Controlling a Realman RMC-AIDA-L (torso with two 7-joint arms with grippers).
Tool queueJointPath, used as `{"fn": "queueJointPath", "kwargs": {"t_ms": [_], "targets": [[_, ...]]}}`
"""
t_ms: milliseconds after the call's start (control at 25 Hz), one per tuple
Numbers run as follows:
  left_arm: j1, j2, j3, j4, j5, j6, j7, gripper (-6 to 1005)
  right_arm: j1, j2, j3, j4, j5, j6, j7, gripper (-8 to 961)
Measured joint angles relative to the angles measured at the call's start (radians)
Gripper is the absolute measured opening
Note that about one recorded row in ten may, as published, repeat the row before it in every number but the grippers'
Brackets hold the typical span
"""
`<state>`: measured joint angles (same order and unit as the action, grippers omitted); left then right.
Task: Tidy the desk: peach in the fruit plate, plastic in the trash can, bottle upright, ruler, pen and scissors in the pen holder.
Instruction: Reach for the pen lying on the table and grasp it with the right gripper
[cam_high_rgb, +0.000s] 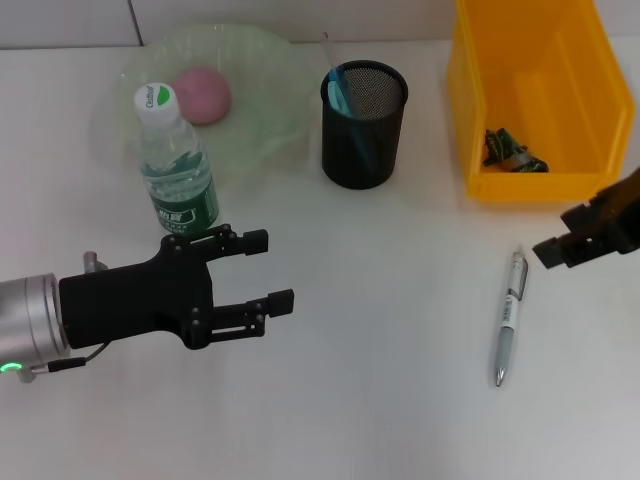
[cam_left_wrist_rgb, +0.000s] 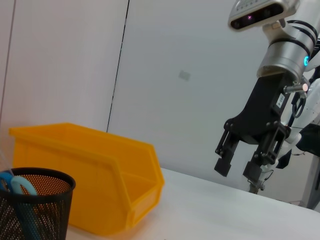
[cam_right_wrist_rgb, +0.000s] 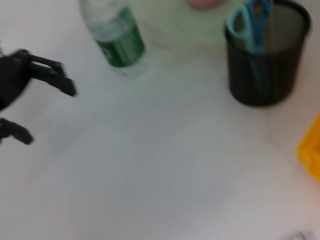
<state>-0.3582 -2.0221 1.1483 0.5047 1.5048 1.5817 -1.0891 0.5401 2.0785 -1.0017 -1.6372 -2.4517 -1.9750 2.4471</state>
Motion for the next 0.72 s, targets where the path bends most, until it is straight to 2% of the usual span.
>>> {"fn": "queueJointPath", "kwargs": {"t_ms": [360,560,720], "targets": [[-0.001,0.003,0.003,0.0,0.0,-0.002,-0.002,785,0.044,-0.001,-0.014,0.031,-0.177,-0.008,0.232,600],[-0.006,0.008,0.006,0.0,0.001,-0.009,-0.003,785,0.07,0.002,-0.056,0.115,-0.218,0.034,0.287,601],[-0.008,0.011,0.007,0.0,0.001,-0.008,0.0,785,0.115,0.0,-0.088,0.233,-0.225,0.054,0.293,601]]}}
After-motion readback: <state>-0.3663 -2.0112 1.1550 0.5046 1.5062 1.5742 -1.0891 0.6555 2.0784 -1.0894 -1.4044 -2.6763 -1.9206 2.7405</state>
